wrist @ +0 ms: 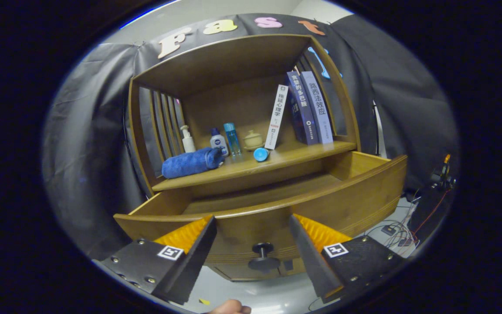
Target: Pull open the drawer, take out the items inside it, and place them on the countertop above the cabinet.
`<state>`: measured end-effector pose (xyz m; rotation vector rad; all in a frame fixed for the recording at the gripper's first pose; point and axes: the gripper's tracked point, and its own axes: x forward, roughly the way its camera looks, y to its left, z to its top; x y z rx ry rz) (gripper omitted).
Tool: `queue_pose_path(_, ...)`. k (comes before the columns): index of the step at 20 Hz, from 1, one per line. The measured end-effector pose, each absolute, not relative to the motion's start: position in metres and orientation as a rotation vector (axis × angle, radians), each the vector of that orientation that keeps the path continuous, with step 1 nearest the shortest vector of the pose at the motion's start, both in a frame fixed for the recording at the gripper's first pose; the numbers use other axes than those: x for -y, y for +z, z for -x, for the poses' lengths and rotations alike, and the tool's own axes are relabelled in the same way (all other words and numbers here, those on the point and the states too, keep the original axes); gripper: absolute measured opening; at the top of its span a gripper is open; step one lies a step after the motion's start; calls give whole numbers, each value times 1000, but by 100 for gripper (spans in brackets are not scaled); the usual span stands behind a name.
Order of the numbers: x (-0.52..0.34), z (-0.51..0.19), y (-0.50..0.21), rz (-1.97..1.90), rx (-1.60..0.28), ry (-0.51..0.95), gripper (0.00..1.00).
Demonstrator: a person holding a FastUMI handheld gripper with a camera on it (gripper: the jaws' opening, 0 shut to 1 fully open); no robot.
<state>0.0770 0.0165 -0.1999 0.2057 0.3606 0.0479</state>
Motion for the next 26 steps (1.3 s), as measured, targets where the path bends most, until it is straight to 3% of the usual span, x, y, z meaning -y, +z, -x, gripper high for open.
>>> queue_pose_path(26,-12,-203,-229,-190,-463,62,100)
